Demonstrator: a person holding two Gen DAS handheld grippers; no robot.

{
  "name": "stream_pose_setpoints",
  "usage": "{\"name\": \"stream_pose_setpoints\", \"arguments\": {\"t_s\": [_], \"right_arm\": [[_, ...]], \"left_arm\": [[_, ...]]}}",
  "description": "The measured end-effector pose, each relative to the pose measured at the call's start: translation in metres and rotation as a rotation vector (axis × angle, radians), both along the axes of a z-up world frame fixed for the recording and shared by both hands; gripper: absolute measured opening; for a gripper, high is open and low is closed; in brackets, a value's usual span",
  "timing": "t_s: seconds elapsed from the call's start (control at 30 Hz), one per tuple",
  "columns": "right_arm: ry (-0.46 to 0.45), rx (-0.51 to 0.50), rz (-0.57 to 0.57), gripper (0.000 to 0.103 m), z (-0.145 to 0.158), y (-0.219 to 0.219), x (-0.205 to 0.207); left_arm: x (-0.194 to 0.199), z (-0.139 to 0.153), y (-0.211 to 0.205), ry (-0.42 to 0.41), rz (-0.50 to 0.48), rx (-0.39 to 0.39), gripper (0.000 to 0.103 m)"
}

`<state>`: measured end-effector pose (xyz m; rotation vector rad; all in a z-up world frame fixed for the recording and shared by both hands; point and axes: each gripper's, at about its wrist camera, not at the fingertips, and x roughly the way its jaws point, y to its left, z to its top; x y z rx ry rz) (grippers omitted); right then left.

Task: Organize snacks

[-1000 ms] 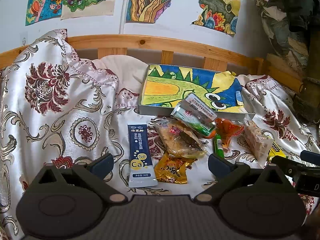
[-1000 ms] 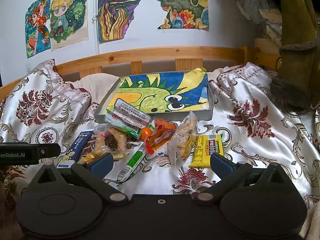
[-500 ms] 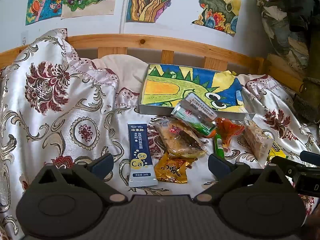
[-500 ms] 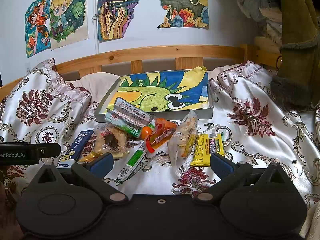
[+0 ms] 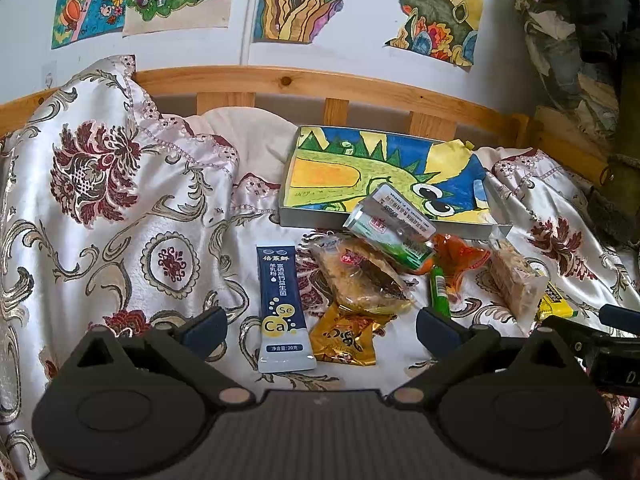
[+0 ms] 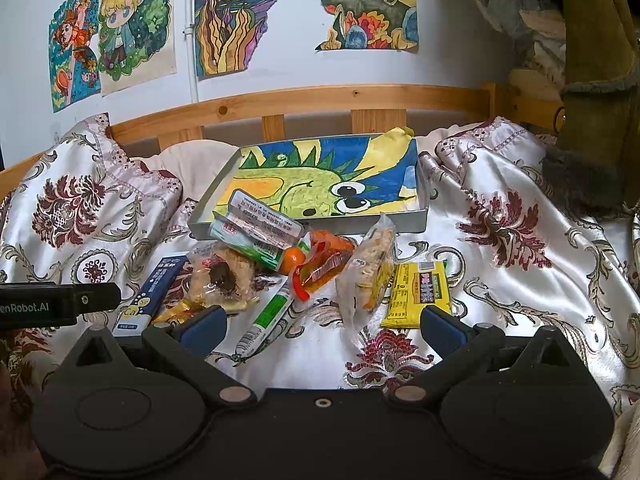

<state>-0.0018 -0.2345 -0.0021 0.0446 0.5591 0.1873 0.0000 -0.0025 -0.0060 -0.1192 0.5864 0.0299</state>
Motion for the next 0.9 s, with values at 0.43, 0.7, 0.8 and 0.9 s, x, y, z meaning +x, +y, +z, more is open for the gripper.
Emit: {"name": "stream_pose_setpoints", "arguments": {"t_s": [0.43, 0.7, 0.8, 0.9], "right_arm": [[0.111, 0.046, -0.034, 0.102, -0.003, 0.000, 0.021], [0.092, 0.050, -0.028, 0.102, 0.005, 0.000, 0.024], [0.053, 0.044, -0.024, 0.102, 0.012, -0.003, 0.026], [0.004, 0.028, -0.019, 0.102, 0.019, -0.006, 0.031]], "left_arm": [[0.004, -0.002, 0.005, 0.025, 0.016, 0.002, 0.102], [0.007, 0.001, 0.003, 0.020, 0.031, 0.006, 0.102], [0.014, 0.004, 0.001, 0.015, 0.037, 0.001, 0.102], [0.022, 0.008, -0.002, 0.004, 0.035, 0.007, 0.102]]}}
